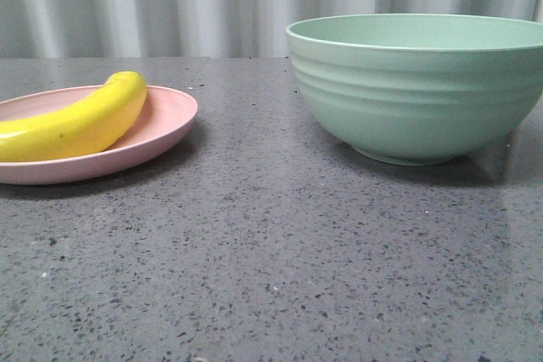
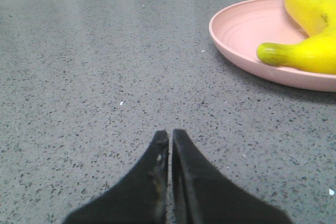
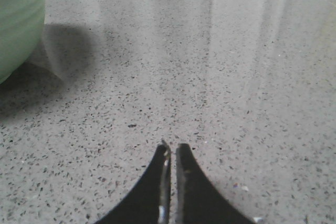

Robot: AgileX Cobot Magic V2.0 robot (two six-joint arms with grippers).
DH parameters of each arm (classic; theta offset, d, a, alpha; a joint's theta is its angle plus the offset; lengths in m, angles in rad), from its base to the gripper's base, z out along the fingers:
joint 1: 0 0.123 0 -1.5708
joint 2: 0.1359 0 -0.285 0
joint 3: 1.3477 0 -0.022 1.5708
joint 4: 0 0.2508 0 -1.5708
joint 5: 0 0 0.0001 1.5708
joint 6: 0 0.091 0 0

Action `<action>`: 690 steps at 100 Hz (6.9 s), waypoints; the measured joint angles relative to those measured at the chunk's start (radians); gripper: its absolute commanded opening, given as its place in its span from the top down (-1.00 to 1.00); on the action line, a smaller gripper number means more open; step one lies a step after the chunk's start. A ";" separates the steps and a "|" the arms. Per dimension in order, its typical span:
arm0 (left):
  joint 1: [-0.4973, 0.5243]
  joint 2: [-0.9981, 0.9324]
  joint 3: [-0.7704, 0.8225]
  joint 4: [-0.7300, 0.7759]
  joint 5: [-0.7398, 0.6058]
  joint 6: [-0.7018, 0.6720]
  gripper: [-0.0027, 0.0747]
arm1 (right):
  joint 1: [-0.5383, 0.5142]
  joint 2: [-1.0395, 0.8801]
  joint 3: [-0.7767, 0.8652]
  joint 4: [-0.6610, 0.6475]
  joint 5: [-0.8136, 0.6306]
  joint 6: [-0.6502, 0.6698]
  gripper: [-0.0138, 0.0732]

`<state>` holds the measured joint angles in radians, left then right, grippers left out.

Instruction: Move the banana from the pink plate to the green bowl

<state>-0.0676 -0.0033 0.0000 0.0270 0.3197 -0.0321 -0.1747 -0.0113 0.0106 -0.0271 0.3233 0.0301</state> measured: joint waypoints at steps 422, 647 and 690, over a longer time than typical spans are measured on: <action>0.000 0.484 -0.336 -0.103 -0.413 0.000 -0.24 | 0.000 0.477 -0.415 0.065 0.053 0.000 0.83; -0.417 1.407 -0.947 0.002 0.376 0.198 0.98 | 0.007 0.495 -0.442 0.080 0.045 -0.008 0.83; -0.620 1.409 -1.207 -0.034 0.503 0.327 0.98 | 0.201 0.665 -0.770 0.187 0.416 -0.061 0.11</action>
<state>-0.6874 1.4054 -1.2066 -0.0070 0.8229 0.2946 0.0261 0.6532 -0.7592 0.1600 0.7397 -0.0307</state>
